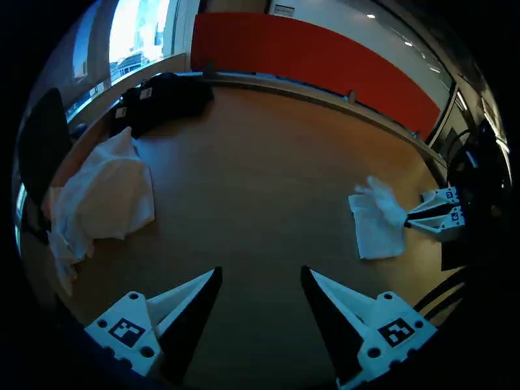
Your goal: Fold towel
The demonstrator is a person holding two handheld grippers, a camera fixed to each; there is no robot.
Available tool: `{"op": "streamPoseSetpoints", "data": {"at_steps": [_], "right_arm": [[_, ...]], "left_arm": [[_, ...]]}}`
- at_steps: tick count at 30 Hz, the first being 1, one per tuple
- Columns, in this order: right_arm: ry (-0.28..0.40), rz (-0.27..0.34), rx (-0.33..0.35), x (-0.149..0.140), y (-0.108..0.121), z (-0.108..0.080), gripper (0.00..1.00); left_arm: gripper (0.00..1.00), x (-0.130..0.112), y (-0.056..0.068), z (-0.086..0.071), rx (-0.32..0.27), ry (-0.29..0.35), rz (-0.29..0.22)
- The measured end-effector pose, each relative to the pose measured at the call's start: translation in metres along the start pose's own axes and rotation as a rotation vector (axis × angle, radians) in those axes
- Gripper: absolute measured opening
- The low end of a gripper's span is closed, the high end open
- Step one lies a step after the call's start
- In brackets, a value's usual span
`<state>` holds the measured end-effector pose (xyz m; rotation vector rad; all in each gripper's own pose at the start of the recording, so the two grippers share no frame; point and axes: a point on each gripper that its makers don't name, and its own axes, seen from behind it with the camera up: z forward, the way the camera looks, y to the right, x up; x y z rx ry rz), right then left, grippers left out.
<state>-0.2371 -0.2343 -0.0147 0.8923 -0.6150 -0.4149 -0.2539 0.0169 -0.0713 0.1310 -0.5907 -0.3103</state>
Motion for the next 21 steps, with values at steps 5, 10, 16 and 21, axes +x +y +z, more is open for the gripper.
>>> {"op": "streamPoseSetpoints", "data": {"at_steps": [5, 10, 16, 21], "right_arm": [[-0.028, 0.008, 0.023, -0.008, -0.006, 0.009, 0.05], [-0.031, 0.014, 0.029, -0.009, -0.007, 0.008, 0.05], [-0.03, 0.02, 0.029, -0.01, -0.007, 0.006, 0.17], [-0.026, 0.04, 0.027, -0.015, -0.008, 0.001, 0.6]], "left_arm": [[0.89, -0.003, -0.004, -0.002, 0.009, 0.0, -0.011], [0.89, -0.004, -0.006, -0.001, 0.01, -0.002, -0.018], [0.89, -0.002, -0.005, 0.0, 0.009, -0.002, -0.012], [0.89, 0.0, -0.004, 0.001, 0.009, 0.0, -0.009]]}}
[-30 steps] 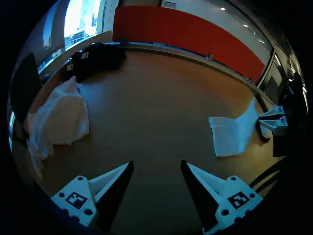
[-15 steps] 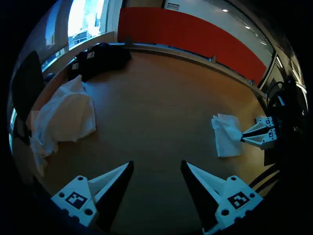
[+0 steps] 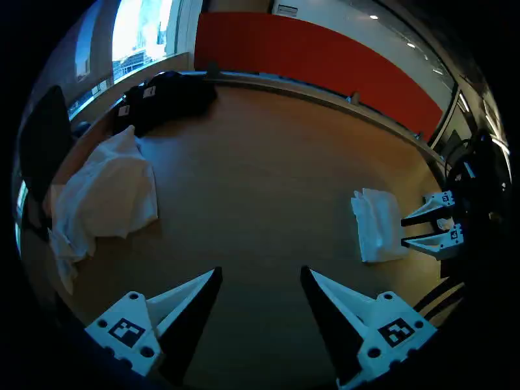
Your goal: Fold towel
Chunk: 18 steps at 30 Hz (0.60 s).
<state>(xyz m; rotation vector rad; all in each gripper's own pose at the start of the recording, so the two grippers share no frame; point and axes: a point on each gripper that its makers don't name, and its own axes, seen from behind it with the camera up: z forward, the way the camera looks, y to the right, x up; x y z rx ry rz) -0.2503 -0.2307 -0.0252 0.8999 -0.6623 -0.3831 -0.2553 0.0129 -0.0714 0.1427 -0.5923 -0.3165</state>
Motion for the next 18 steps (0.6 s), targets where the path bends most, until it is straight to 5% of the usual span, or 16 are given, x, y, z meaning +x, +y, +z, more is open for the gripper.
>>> {"op": "streamPoseSetpoints", "data": {"at_steps": [3, 18], "right_arm": [[0.0, 0.014, -0.021, -0.006, 0.004, -0.003, 0.67], [-0.063, 0.09, -0.088, -0.067, 0.012, -0.016, 0.67]], "left_arm": [[0.89, 0.001, 0.0, 0.0, 0.002, 0.001, 0.001], [0.89, 0.0, 0.002, -0.001, 0.004, 0.001, 0.004]]}}
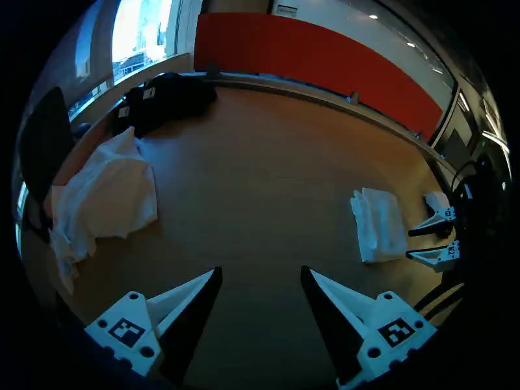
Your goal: Fold towel
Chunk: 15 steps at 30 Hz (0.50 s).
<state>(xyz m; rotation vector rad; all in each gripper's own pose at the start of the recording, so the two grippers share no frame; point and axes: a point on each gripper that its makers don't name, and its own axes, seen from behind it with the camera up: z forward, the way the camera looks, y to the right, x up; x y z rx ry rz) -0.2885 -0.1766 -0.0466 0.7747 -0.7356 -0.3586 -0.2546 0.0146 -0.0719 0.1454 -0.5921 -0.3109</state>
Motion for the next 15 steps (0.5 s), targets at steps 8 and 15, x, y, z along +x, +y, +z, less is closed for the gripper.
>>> {"op": "streamPoseSetpoints", "data": {"at_steps": [8, 15], "right_arm": [[-0.031, 0.028, -0.018, -0.025, 0.002, -0.001, 0.67], [-0.06, 0.043, -0.037, -0.039, 0.005, 0.004, 0.66]], "left_arm": [[0.89, -0.002, 0.003, 0.001, -0.001, -0.004, 0.003], [0.89, -0.003, 0.004, 0.0, 0.0, -0.006, 0.005]]}}
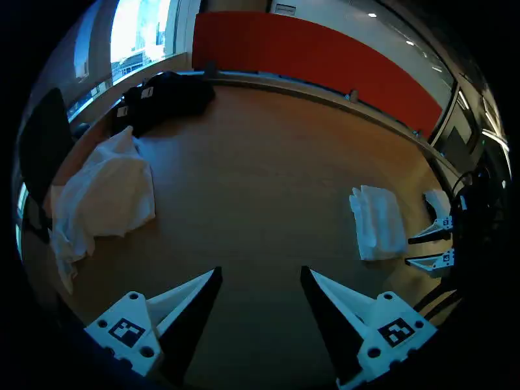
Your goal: Fold towel
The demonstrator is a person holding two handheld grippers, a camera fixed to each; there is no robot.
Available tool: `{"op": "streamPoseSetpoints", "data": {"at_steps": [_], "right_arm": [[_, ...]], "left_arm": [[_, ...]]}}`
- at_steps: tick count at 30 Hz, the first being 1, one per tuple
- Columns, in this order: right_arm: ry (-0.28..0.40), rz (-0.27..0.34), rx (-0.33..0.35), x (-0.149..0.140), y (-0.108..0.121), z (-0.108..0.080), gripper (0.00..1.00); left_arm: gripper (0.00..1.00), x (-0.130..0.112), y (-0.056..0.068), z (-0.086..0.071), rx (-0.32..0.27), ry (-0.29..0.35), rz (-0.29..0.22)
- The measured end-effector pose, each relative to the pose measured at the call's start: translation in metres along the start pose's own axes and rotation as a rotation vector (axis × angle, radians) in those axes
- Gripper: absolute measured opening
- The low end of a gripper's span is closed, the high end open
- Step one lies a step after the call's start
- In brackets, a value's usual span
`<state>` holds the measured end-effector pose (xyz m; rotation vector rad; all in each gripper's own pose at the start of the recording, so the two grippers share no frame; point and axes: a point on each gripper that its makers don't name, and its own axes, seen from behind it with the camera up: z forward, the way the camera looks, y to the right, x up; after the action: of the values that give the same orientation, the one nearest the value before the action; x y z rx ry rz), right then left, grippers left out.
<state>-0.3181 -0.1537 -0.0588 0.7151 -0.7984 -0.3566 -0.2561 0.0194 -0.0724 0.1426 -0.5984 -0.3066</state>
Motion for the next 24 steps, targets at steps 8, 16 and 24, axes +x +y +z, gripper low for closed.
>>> {"op": "streamPoseSetpoints", "data": {"at_steps": [8, 16, 24], "right_arm": [[-0.014, 0.032, -0.001, -0.0089, 0.0004, 0.0047, 0.51], [-0.005, 0.069, -0.002, -0.01, 0.0021, 0.0039, 0.29], [0.009, 0.075, 0.002, -0.0084, 0.0001, 0.0038, 0.24]], "left_arm": [[0.89, -0.0024, 0.0011, -0.0009, -0.001, -0.002, -0.003], [0.89, -0.0034, 0.0027, -0.0006, -0.002, -0.003, -0.005], [0.89, -0.0041, 0.0028, -0.0003, -0.001, -0.003, -0.001]]}}
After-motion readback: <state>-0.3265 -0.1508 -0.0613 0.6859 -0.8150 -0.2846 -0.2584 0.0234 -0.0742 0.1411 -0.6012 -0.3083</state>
